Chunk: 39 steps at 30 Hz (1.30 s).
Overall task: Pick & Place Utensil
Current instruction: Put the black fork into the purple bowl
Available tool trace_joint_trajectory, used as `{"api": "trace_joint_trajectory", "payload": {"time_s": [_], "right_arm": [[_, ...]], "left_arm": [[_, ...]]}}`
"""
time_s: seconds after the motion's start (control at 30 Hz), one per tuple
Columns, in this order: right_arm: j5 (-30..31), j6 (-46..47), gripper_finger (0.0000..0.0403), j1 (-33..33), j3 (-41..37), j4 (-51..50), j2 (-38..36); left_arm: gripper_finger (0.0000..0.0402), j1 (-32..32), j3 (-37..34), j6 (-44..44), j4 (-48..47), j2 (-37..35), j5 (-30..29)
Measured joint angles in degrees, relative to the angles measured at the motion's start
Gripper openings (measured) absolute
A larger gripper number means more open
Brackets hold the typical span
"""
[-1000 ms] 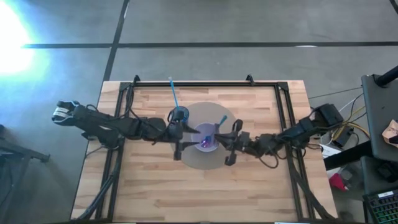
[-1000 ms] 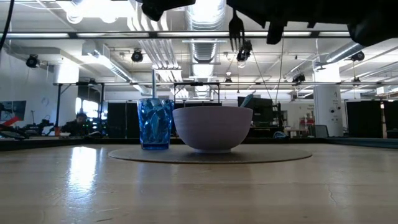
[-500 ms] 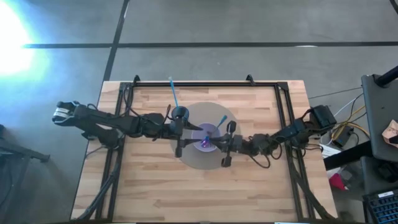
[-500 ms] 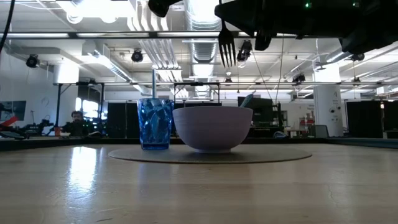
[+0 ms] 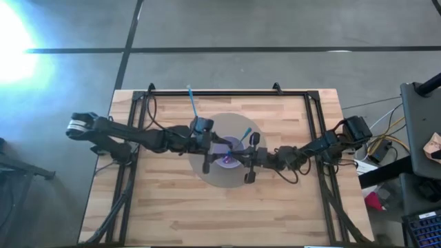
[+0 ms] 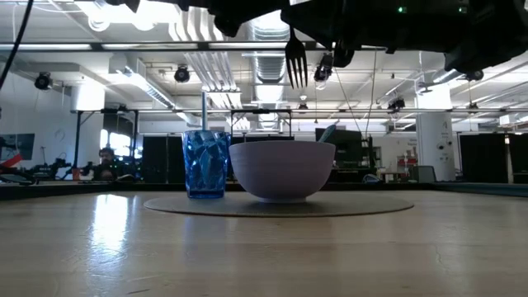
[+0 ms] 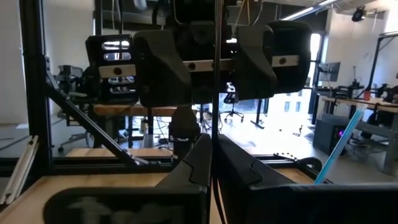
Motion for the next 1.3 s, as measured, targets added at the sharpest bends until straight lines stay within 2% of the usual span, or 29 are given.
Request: {"api": "trace_joint_trajectory", "payload": {"time_s": [0.13,0.27,0.6,0.67,1.03,1.3], "right_arm": [[0.0,-0.06,0.0011,-0.15,0.0,-0.17,0.0],[0.02,-0.22,0.0011,-0.37,0.0,-0.36,0.0],[0.07,-0.42,0.0011,-0.35,-0.02,-0.35,0.0],[0.04,-0.48,0.0011,-0.35,-0.02,-0.33,0.0],[0.37,0.46,0.0019,-0.33,-0.07,-0.57,0.04],[2.17,2.48,0.009,-0.28,-0.07,-0.45,-0.04]], "left_arm": [[0.0177,0.02,0.0,0.02,1.82,1.12,0.71],[0.0149,0.15,0.0,0.01,3.44,1.86,0.86],[0.0023,0.24,0.0,0.02,4.18,2.24,1.18],[0.0008,0.2,0.0,0.02,4.16,2.24,1.31],[0.0003,0.22,0.04,0.6,2.83,2.22,1.53],[0.0001,0.26,0.04,2.84,0.12,2.22,-0.38]]}}
